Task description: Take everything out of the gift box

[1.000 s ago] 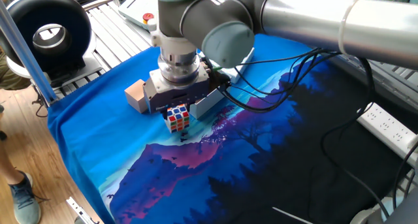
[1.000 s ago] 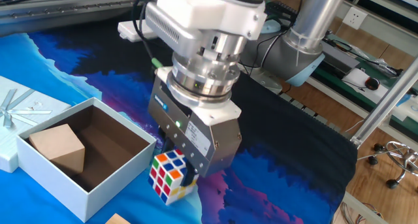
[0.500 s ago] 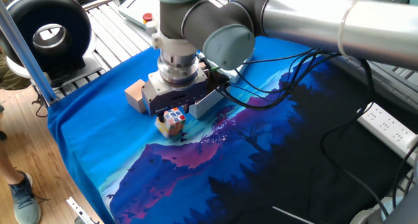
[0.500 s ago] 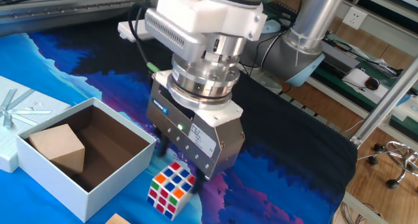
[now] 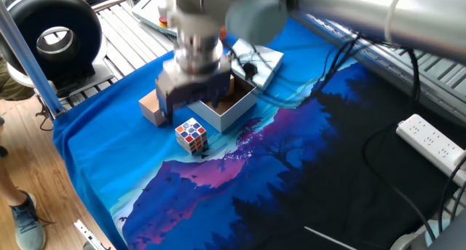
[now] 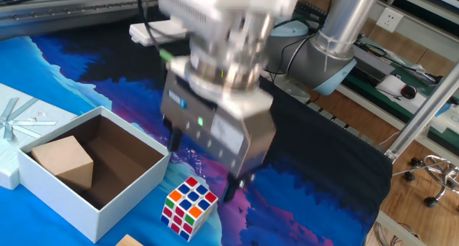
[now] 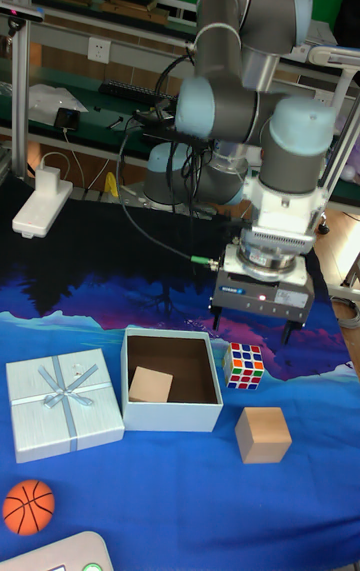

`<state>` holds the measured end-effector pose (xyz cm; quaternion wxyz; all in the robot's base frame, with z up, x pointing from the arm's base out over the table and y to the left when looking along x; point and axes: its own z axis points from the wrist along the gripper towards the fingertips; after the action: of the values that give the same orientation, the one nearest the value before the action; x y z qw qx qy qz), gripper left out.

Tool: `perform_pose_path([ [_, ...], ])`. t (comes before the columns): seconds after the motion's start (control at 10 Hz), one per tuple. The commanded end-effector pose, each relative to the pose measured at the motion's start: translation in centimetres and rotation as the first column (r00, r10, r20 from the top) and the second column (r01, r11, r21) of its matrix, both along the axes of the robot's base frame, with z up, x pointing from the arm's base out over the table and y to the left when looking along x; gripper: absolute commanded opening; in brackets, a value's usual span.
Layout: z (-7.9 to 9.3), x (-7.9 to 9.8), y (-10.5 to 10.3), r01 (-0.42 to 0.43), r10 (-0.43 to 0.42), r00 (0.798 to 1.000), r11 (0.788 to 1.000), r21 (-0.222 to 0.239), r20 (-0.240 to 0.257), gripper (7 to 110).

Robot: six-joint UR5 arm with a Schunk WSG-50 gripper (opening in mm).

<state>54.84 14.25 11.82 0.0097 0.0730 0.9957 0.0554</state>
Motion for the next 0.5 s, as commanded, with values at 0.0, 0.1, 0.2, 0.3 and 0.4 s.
perform_pose_path([
  [0.0,4.4,2.6,-4.8,-0.088,0.087,0.996,0.996,-0.028,-0.017,66],
  [0.1,2.9,5.2,-7.9,-0.148,0.148,0.989,0.987,-0.065,-0.003,66],
  [0.2,1.1,6.5,-10.2,-0.169,0.171,0.985,0.980,-0.107,0.005,66],
  [0.3,-0.4,7.2,-12.2,-0.184,0.188,0.982,0.974,-0.134,0.014,66],
  [0.4,-1.6,7.6,-13.8,-0.192,0.198,0.980,0.970,-0.149,0.023,66],
])
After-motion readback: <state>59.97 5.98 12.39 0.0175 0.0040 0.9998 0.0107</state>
